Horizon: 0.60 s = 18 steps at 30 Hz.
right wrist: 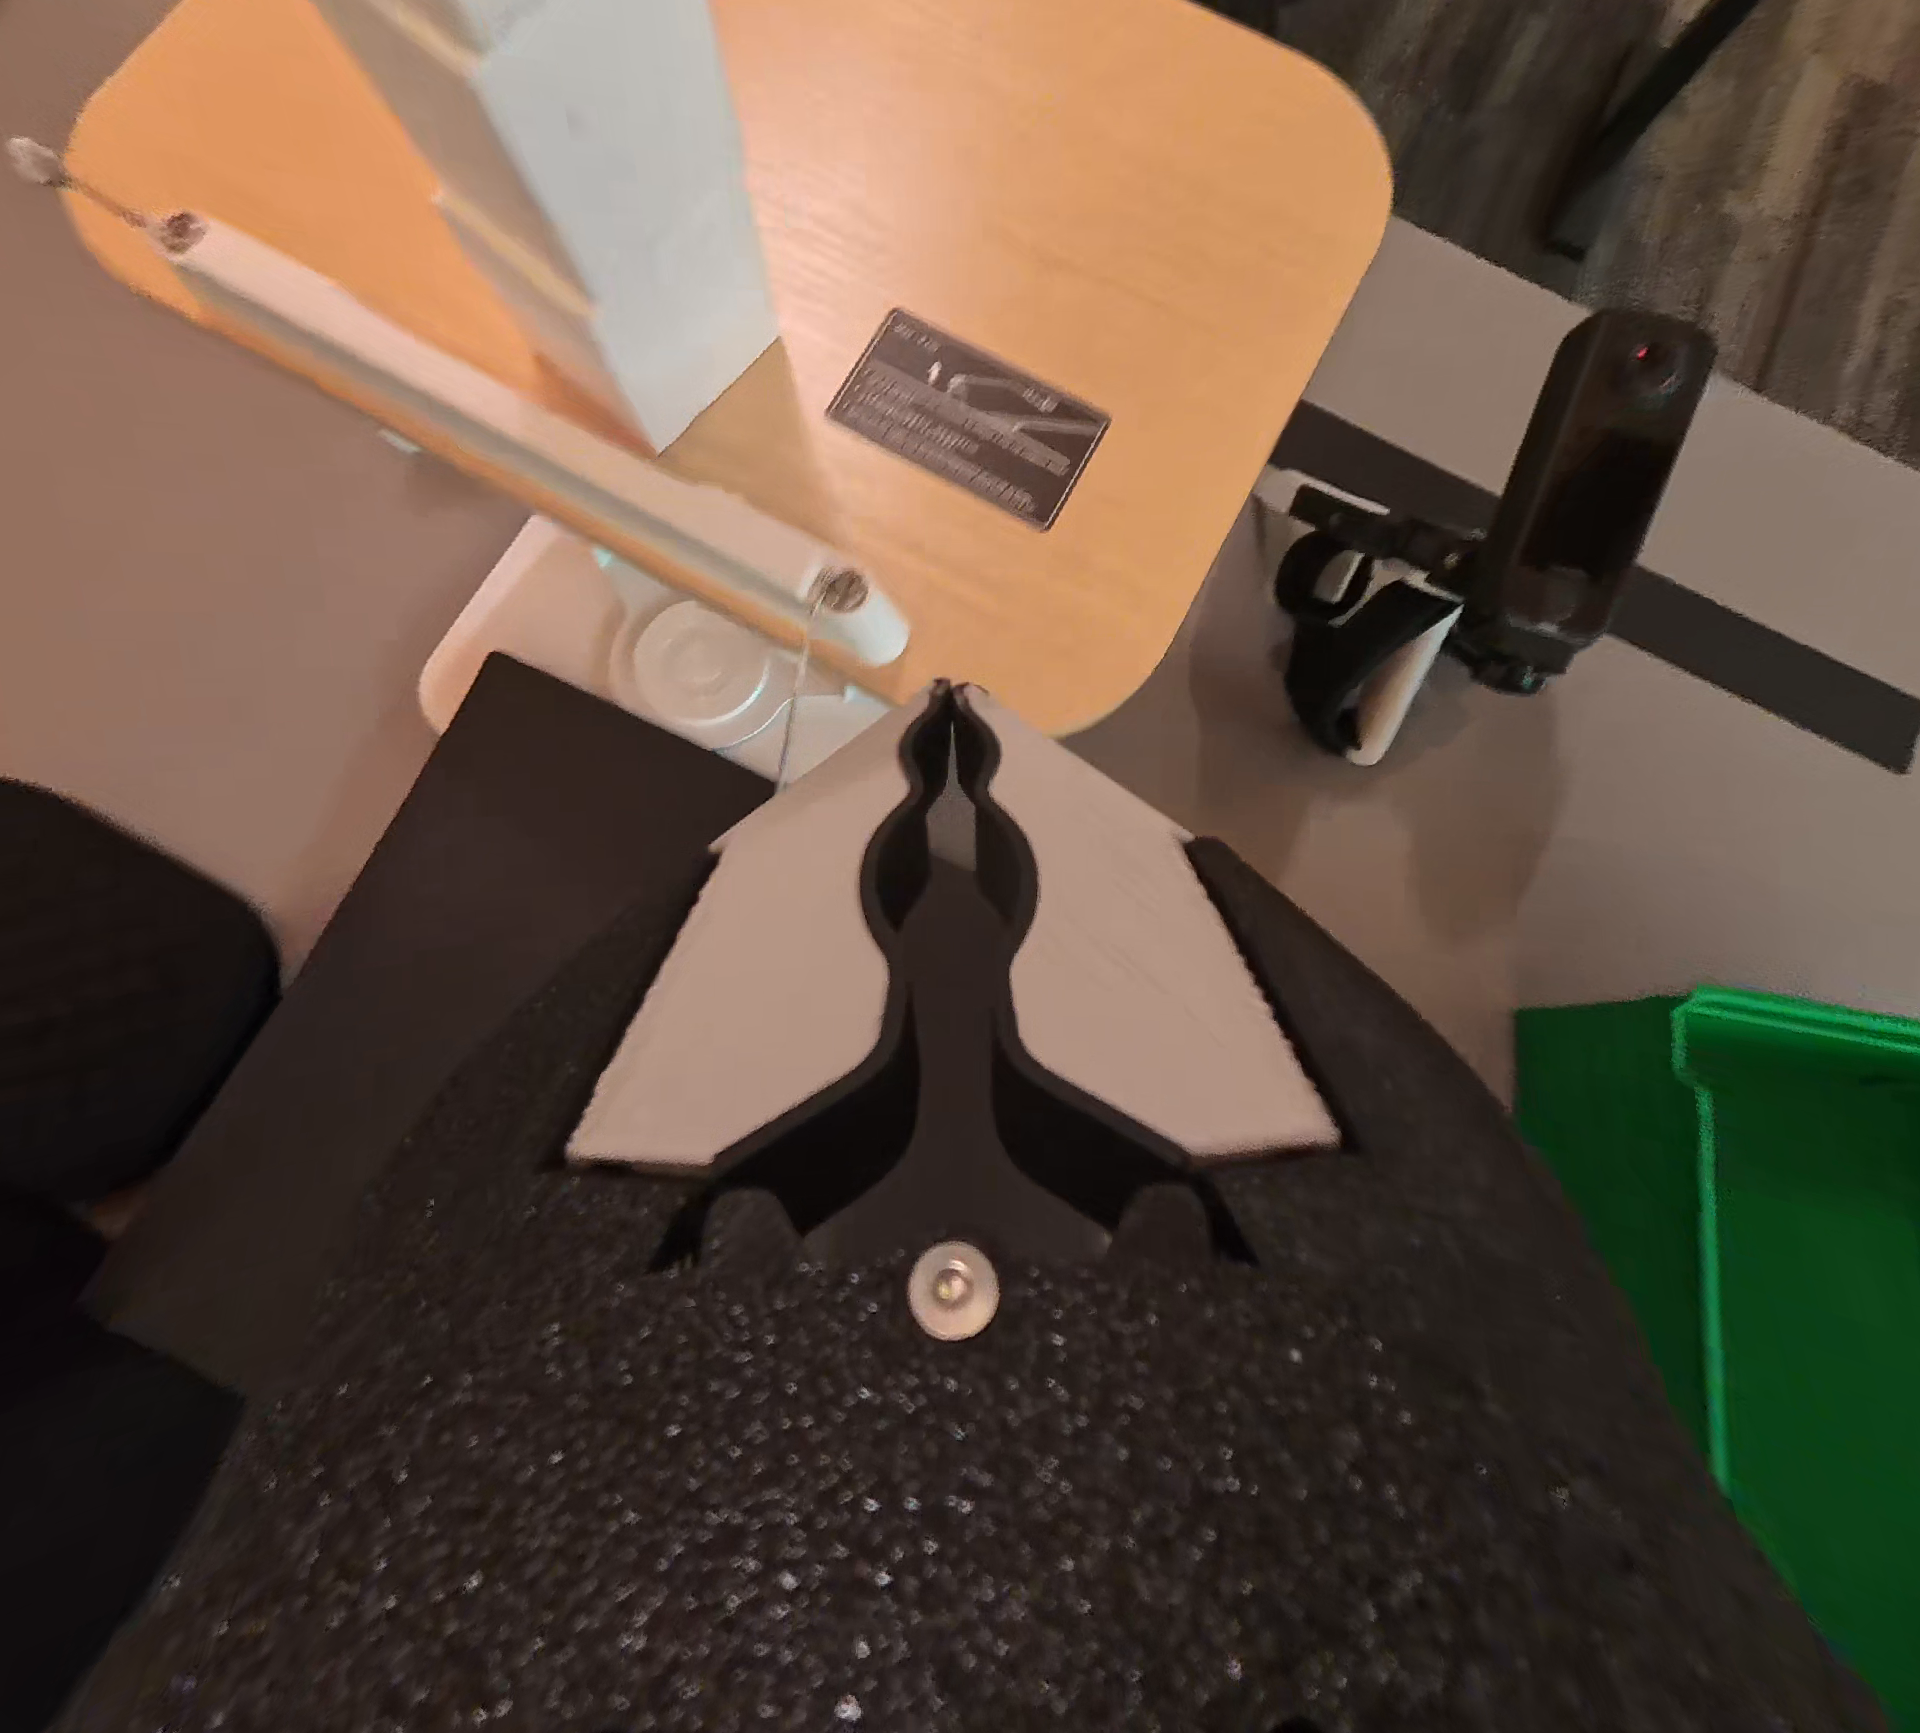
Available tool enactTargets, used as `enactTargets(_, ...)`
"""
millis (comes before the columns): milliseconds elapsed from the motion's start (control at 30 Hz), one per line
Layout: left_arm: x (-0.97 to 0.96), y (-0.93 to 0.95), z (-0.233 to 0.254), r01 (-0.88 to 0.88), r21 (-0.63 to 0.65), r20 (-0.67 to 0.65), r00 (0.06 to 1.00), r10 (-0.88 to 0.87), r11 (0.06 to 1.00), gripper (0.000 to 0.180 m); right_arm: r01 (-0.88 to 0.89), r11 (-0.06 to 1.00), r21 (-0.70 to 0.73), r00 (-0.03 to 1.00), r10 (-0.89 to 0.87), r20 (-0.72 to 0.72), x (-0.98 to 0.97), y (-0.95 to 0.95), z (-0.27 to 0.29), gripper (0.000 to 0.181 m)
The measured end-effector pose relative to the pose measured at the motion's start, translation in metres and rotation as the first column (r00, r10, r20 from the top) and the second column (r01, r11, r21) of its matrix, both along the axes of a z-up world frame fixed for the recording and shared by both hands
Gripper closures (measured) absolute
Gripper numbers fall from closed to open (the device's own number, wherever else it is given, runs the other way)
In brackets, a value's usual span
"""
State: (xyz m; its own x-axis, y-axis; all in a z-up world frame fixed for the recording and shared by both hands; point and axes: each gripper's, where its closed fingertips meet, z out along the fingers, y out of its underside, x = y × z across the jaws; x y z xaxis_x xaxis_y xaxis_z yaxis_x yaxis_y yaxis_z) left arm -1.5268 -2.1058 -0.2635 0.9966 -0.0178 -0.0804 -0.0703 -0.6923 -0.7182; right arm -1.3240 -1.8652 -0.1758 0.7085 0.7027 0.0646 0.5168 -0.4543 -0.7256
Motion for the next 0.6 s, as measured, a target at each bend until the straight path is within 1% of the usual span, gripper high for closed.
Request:
enactTargets(100, -0.001, 0.004, -0.001, -0.002, 0.003, 0.005, 1.000, 0.002, 1.000, 0.178, 0.018, 1.000, -0.013, 0.999, -0.018, 0.044, -0.013, 0.025, 0.000, 0.181)
enactTargets(233, 0.000, 0.004, 0.002, -0.004, 0.019, 0.043, 0.999, 0.003, 1.000, 0.176, 0.055, 0.998, -0.017, 0.994, -0.053, 0.101, -0.032, 0.057, -0.006, 0.181)
enactTargets(400, -0.003, 0.003, 0.024, -0.023, 0.065, 0.116, 0.993, 0.016, 0.998, 0.171, 0.219, 0.974, -0.057, 0.956, -0.202, 0.215, -0.029, 0.094, -0.032, 0.181)
enactTargets(500, -0.017, -0.003, 0.038, -0.042, 0.077, 0.127, 0.991, 0.032, 0.996, 0.166, 0.290, 0.956, -0.050, 0.933, -0.270, 0.236, -0.028, 0.107, -0.036, 0.181)
enactTargets(600, -0.038, -0.013, 0.045, -0.080, 0.074, 0.141, 0.988, 0.069, 0.994, 0.163, 0.341, 0.940, 0.003, 0.909, -0.330, 0.254, -0.031, 0.117, -0.034, 0.181)
